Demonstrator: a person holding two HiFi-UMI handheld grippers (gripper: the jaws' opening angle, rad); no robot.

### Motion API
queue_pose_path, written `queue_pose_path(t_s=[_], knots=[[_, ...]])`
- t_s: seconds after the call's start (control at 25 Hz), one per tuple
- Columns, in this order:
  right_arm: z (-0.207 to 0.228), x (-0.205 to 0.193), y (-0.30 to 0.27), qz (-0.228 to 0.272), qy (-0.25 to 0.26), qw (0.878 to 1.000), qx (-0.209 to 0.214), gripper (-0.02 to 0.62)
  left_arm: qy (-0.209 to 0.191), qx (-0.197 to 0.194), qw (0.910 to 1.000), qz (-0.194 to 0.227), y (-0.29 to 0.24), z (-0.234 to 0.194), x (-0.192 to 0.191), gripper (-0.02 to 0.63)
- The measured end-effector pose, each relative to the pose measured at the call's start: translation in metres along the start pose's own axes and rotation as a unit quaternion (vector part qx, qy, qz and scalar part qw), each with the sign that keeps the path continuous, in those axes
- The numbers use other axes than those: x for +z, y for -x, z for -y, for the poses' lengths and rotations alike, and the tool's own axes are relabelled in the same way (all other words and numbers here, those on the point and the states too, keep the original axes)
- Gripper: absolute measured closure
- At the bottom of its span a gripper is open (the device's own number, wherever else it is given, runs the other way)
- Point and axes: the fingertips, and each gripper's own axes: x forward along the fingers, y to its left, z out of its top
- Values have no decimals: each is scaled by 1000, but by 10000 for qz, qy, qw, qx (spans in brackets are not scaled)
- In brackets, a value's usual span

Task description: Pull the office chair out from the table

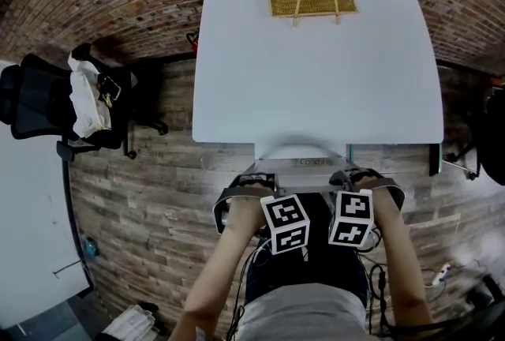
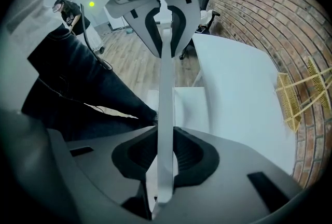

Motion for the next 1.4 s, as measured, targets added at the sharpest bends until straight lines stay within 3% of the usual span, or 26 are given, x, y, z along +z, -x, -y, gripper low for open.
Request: queue_pose_path(t_s=[0.68,1.4], knots=[[-84,4,-4,-87,-150,9998,9,512,-221,-70,9997,-44,-1,83,-7,523],[-172,-6,-5,-107,42,9999,30,512,60,-29,9998,-207,1,172,-1,523]])
